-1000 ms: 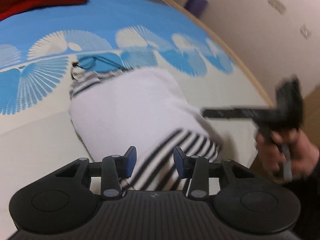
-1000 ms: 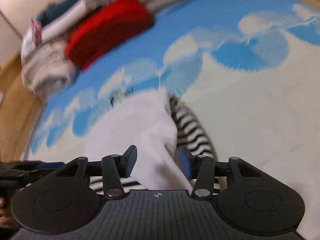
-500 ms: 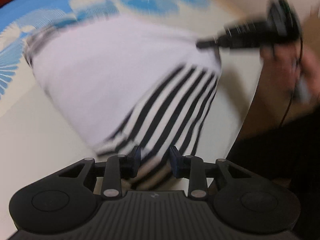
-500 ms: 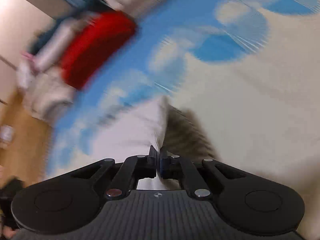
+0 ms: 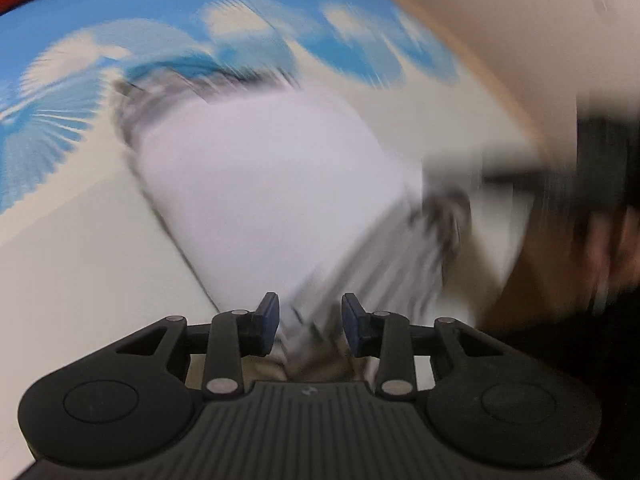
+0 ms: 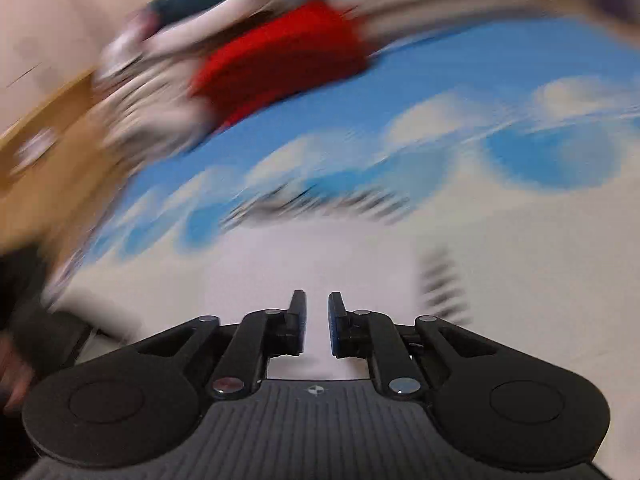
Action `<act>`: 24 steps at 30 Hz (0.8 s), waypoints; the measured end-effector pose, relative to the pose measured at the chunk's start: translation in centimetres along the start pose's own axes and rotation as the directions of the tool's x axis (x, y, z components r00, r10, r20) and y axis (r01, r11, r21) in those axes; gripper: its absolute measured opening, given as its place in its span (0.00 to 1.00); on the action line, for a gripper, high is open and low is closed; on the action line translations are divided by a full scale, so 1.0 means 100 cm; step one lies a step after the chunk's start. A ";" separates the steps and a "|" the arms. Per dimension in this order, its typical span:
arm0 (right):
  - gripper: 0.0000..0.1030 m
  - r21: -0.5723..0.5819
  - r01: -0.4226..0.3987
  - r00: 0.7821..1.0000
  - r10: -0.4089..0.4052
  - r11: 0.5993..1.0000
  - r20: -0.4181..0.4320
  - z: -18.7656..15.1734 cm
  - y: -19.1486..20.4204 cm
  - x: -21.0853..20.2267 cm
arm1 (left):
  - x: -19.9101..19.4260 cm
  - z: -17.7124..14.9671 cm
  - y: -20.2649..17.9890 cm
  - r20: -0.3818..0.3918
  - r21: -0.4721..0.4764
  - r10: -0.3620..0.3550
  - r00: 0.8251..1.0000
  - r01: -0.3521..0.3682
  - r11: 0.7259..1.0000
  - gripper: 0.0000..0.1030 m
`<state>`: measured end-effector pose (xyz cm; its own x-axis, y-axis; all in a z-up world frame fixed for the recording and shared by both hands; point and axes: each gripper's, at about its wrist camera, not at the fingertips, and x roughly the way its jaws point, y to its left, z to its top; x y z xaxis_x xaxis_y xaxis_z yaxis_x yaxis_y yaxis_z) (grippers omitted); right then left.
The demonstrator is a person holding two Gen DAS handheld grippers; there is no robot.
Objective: Fold small clothes
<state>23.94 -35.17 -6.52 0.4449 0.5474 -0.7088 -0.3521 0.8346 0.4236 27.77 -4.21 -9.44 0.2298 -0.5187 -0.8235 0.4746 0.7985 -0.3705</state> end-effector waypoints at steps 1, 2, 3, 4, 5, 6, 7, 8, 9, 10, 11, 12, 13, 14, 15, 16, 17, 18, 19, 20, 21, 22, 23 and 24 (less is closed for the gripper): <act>0.12 -0.081 0.038 0.995 -0.045 0.996 -0.086 -0.006 0.009 0.018 | -0.006 0.005 0.013 0.054 -0.075 0.016 0.998 -0.012 0.997 0.45; 0.12 -0.169 0.109 0.976 -0.137 0.980 -0.166 -0.015 0.014 0.038 | -0.009 0.008 0.023 0.092 -0.146 0.028 0.995 -0.014 0.989 0.48; 0.12 -0.215 0.147 0.957 -0.194 0.965 -0.218 -0.022 0.014 0.051 | -0.011 0.012 0.032 0.116 -0.211 0.040 0.992 -0.014 0.977 0.54; 0.12 -0.231 0.149 0.950 -0.204 0.961 -0.237 -0.025 0.012 0.056 | -0.012 0.015 0.041 0.134 -0.267 0.051 0.990 -0.013 0.964 0.57; 0.12 -0.229 0.141 0.951 -0.196 0.963 -0.239 -0.024 0.012 0.055 | -0.011 0.018 0.050 0.151 -0.313 0.058 0.987 -0.008 0.950 0.62; 0.12 -0.202 0.129 0.954 -0.177 0.971 -0.242 -0.020 0.009 0.053 | -0.008 0.019 0.055 0.159 -0.337 0.059 0.986 -0.002 0.941 0.68; 0.12 -0.167 0.120 0.959 -0.158 0.979 -0.235 -0.017 0.003 0.046 | -0.004 0.021 0.060 0.158 -0.359 0.061 0.986 0.000 0.933 0.71; 0.12 -0.127 0.108 0.969 -0.133 0.986 -0.209 -0.011 -0.001 0.040 | -0.002 0.022 0.064 0.155 -0.373 0.063 0.986 0.000 0.928 0.74; 0.13 -0.098 0.101 0.977 -0.117 0.990 -0.177 -0.007 -0.004 0.034 | 0.004 0.023 0.068 0.155 -0.389 0.058 0.986 0.007 0.921 0.77; 0.13 -0.067 0.104 0.984 -0.112 0.992 -0.139 -0.002 -0.008 0.028 | 0.011 0.024 0.073 0.159 -0.403 0.047 0.986 0.022 0.915 0.78; 0.14 -0.044 0.122 0.985 -0.126 0.992 -0.116 -0.001 -0.014 0.026 | 0.019 0.026 0.072 0.156 -0.422 0.044 0.987 0.026 0.906 0.81; 0.19 -0.023 0.158 0.982 -0.160 0.987 -0.105 0.001 -0.019 0.026 | 0.025 0.028 0.074 0.150 -0.444 0.050 0.988 0.022 0.896 0.82; 0.22 -0.012 0.203 0.972 -0.203 0.979 -0.118 0.000 -0.025 0.029 | 0.032 0.029 0.080 0.156 -0.469 0.047 0.987 0.032 0.882 0.82; 0.22 -0.012 0.254 0.955 -0.253 0.967 -0.152 -0.002 -0.032 0.036 | 0.039 0.029 0.084 0.171 -0.495 0.037 0.985 0.053 0.867 0.84; 0.24 -0.010 0.293 0.938 -0.290 0.956 -0.193 -0.004 -0.037 0.043 | 0.046 0.029 0.090 0.176 -0.527 0.026 0.984 0.071 0.847 0.84; 0.29 -0.002 0.318 0.924 -0.310 0.948 -0.223 -0.007 -0.041 0.043 | 0.052 0.032 0.094 0.169 -0.556 0.009 0.986 0.088 0.827 0.84; 0.29 0.006 0.338 0.913 -0.326 0.941 -0.245 -0.009 -0.045 0.045 | 0.061 0.033 0.098 0.169 -0.576 -0.014 0.986 0.110 0.810 0.84; 0.29 0.009 0.349 0.906 -0.334 0.937 -0.260 -0.009 -0.047 0.048 | 0.069 0.034 0.101 0.177 -0.581 -0.045 0.983 0.141 0.802 0.84; 0.29 0.009 0.350 0.903 -0.335 0.937 -0.268 -0.011 -0.049 0.047 | 0.077 0.035 0.102 0.176 -0.577 -0.072 0.982 0.162 0.801 0.82; 0.29 0.010 0.349 0.903 -0.334 0.937 -0.272 -0.012 -0.049 0.047 | 0.083 0.036 0.102 0.164 -0.566 -0.082 0.983 0.162 0.808 0.74; 0.29 0.010 0.351 0.901 -0.335 0.936 -0.276 -0.012 -0.049 0.050 | 0.088 0.039 0.100 0.150 -0.544 -0.066 0.986 0.138 0.828 0.63; 0.29 0.007 0.353 0.899 -0.337 0.936 -0.280 -0.011 -0.048 0.052 | 0.089 0.042 0.099 0.146 -0.517 -0.057 0.988 0.126 0.847 0.57; 0.29 0.003 0.354 0.898 -0.339 0.935 -0.282 -0.008 -0.045 0.055 | 0.087 0.045 0.101 0.157 -0.508 -0.064 0.986 0.136 0.851 0.45; 0.29 -0.003 0.354 0.897 -0.341 0.935 -0.281 -0.010 -0.042 0.054 | 0.082 0.048 0.104 0.178 -0.509 -0.071 0.982 0.153 0.847 0.36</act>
<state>26.94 -35.75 -12.70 0.2875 0.1893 -0.9389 -0.1744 0.9742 0.1430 38.73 -1.62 -18.01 0.3429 -0.6201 -0.7057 0.0047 0.7523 -0.6588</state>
